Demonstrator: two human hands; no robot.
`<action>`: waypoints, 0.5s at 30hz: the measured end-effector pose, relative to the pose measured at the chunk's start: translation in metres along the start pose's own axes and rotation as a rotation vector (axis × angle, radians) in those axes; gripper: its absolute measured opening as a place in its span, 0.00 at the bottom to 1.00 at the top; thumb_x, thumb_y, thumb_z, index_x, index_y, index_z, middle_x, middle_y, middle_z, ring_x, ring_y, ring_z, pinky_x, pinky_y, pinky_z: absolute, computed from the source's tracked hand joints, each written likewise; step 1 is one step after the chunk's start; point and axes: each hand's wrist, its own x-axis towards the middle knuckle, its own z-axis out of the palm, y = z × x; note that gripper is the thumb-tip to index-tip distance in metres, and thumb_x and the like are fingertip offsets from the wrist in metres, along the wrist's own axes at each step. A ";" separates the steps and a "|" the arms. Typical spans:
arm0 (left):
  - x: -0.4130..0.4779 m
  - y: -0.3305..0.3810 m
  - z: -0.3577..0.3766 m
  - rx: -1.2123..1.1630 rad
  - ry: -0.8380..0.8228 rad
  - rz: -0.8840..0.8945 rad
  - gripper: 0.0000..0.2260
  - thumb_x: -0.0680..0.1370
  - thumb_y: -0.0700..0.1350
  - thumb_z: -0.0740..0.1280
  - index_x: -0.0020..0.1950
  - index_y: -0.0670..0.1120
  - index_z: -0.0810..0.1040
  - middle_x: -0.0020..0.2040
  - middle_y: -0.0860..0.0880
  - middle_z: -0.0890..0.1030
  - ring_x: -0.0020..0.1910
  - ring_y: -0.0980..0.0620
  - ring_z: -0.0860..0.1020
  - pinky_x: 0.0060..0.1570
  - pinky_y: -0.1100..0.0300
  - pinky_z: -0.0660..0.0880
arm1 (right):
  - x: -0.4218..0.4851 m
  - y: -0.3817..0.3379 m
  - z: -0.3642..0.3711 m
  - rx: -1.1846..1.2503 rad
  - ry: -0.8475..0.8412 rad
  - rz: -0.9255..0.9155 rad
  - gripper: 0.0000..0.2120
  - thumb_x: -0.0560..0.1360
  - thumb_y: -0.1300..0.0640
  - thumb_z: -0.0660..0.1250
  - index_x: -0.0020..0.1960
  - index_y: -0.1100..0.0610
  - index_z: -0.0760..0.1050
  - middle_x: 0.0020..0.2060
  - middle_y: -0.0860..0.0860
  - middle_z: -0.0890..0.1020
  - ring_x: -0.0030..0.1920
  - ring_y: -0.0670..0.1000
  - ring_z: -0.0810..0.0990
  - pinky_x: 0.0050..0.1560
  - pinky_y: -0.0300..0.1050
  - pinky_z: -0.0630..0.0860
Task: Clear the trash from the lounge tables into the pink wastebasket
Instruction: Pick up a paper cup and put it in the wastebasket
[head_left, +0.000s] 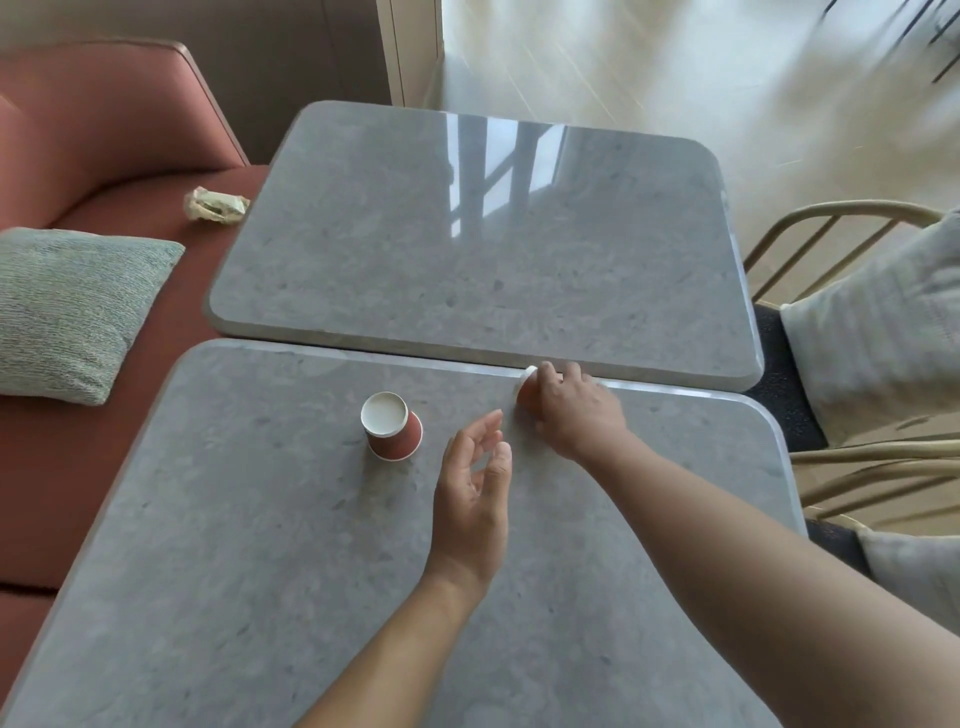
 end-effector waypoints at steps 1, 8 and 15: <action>-0.003 0.003 0.000 0.003 -0.003 -0.003 0.24 0.76 0.63 0.64 0.69 0.53 0.78 0.67 0.58 0.81 0.68 0.59 0.79 0.72 0.46 0.75 | -0.009 0.001 -0.001 0.073 -0.022 0.021 0.29 0.78 0.48 0.71 0.73 0.54 0.63 0.64 0.57 0.73 0.66 0.62 0.77 0.59 0.55 0.74; -0.029 0.027 0.012 0.020 -0.035 0.005 0.25 0.76 0.63 0.64 0.69 0.54 0.77 0.67 0.57 0.81 0.68 0.59 0.79 0.71 0.46 0.75 | -0.088 0.020 -0.017 0.418 -0.044 0.135 0.31 0.74 0.44 0.70 0.72 0.52 0.64 0.62 0.55 0.73 0.57 0.61 0.80 0.55 0.56 0.79; -0.074 0.036 0.047 0.092 -0.149 -0.007 0.18 0.79 0.55 0.64 0.68 0.55 0.77 0.68 0.55 0.80 0.68 0.58 0.78 0.70 0.47 0.76 | -0.185 0.071 -0.030 0.693 0.026 0.217 0.33 0.72 0.48 0.75 0.75 0.46 0.70 0.61 0.53 0.78 0.59 0.55 0.78 0.54 0.47 0.73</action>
